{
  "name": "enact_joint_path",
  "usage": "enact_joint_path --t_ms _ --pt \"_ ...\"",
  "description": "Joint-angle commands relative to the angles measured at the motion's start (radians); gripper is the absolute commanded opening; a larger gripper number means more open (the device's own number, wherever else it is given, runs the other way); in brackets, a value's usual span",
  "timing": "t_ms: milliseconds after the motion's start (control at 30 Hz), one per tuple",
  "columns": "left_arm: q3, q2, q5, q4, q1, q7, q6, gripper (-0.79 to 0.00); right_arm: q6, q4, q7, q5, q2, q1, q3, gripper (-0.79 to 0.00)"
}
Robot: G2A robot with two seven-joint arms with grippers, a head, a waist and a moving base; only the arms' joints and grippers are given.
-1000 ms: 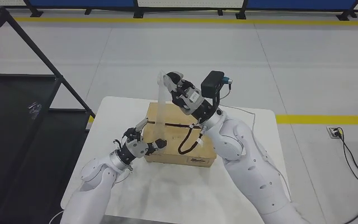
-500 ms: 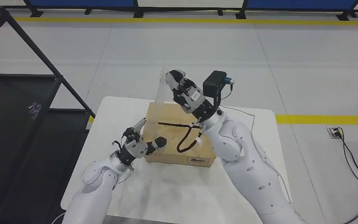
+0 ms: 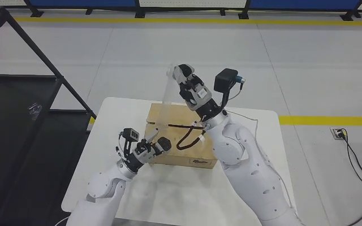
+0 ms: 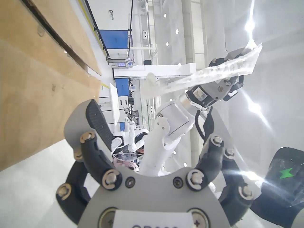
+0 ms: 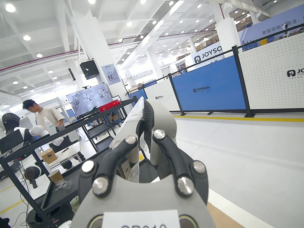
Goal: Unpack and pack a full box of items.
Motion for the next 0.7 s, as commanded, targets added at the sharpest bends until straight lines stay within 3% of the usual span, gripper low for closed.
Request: enact_joint_path --t_ms 0,200,367,667 --pt "0.003 -0.002 0.023 -0.002 0.002 0.032 -0.035 0.0 0.012 -0.002 -0.001 0.011 -0.003 0.0 0.0 -0.785" --pt "0.015 -0.008 0.097 -0.009 0.014 0.12 -0.107 0.0 0.013 0.002 -0.003 0.043 -0.008 -0.001 0.007 -0.785" --pt "0.001 -0.012 0.005 -0.019 0.027 0.131 -0.133 0.0 -0.011 0.007 0.004 0.058 -0.011 0.0 0.013 -0.785" --pt "-0.06 -0.005 -0.234 -0.091 0.062 0.011 -0.029 0.0 -0.063 0.029 0.029 0.04 -0.012 0.007 0.017 -0.785"
